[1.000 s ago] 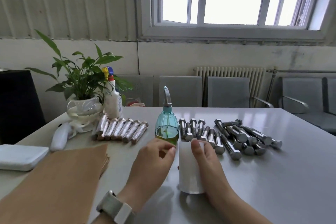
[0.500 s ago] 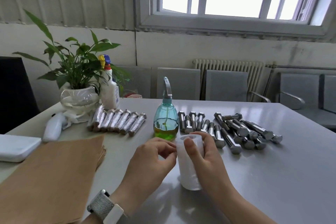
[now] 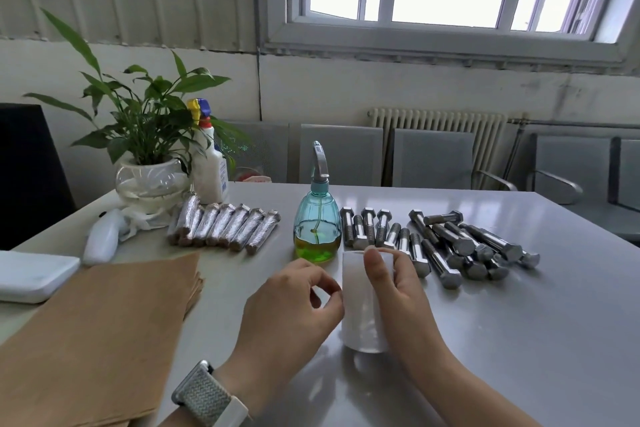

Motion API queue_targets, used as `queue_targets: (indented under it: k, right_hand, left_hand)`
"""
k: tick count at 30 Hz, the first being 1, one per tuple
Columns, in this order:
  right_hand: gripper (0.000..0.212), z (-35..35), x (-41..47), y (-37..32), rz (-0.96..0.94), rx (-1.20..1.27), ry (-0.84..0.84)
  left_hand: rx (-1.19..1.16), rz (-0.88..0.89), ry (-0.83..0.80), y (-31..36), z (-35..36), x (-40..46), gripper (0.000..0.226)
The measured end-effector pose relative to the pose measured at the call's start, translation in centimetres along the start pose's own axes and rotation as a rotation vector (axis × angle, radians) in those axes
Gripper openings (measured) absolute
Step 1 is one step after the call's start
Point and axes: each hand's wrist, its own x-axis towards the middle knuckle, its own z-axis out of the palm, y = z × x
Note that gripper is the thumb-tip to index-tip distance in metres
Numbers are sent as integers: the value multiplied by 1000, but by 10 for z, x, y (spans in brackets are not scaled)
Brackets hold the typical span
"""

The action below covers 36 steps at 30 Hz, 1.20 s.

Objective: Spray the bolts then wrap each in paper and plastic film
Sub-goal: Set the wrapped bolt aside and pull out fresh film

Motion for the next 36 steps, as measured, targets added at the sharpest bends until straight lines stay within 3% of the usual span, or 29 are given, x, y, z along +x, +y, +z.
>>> queue_targets:
  k: [5,10,18,27,33,36]
  right_hand:
    - [70,0,2,1,59,89,55]
    - [84,-3,4,1,77,124,117]
    - [92,-3,2,-6,129,233,85]
    - [86,-4,2,-7,134,236,90]
    - [79,-5,2,-9,145,245,114]
    - [80,-6,1,-10,131,233,115]
  left_hand:
    - [4,-38,-169,-1,6,-4,24]
    - [-27,-72,-161,0,6,-3,7]
    - [-158,-128,-176,-6,5,2,8]
    - [47,43,-112,-2,2,-1,9]
    - [-227,-131,-129,-3,-1,4,11]
    - [-264,-124,-170,-5,0,3,5]
